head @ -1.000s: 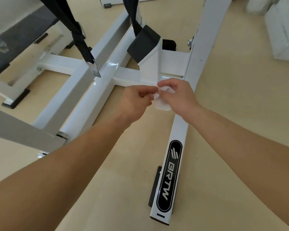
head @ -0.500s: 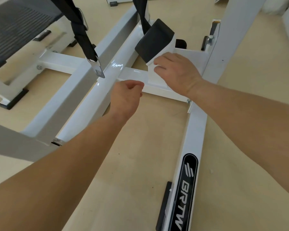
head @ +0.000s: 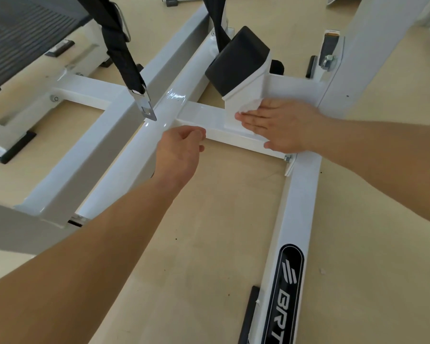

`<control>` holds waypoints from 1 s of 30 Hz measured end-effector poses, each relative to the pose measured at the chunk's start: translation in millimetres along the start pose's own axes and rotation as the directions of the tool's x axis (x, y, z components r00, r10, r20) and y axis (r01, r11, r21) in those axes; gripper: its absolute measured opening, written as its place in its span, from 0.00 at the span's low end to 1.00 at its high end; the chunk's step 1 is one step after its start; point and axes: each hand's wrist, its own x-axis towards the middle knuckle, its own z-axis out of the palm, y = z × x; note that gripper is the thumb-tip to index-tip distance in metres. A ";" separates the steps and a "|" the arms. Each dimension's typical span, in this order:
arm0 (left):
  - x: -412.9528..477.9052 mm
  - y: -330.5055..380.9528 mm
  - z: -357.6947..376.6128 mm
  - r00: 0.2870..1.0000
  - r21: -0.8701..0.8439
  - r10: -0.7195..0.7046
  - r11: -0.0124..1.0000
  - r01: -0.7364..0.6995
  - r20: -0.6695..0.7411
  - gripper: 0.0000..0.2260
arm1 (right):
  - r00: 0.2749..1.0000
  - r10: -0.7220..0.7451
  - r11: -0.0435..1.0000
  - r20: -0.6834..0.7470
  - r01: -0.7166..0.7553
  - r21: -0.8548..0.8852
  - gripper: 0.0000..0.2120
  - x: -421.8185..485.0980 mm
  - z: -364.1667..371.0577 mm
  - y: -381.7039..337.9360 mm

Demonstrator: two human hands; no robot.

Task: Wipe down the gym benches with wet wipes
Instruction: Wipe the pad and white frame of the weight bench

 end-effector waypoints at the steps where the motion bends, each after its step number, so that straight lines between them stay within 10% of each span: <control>1: -0.2 -1.3 -0.9 1.000 0.002 -0.011 1.000 0.011 -0.002 0.11 | 1.000 -0.006 1.000 0.001 0.006 -0.007 0.34 0.2 -3.1 3.7; 17: -13.5 -26.9 -8.8 0.991 0.110 -0.134 0.985 0.131 0.027 0.11 | 0.992 -0.008 1.000 0.125 0.007 0.007 0.32 42.5 -23.4 -31.4; 25: -16.2 -42.6 -26.1 0.987 0.118 -0.163 0.980 0.162 0.002 0.11 | 0.985 0.091 0.970 -0.149 -0.121 -0.210 0.31 1.1 -9.5 15.7; 30: -22.0 -39.9 -22.8 0.985 0.123 -0.170 0.978 0.168 0.002 0.12 | 0.998 -0.018 0.996 0.053 0.022 -0.083 0.33 7.0 -14.0 -8.2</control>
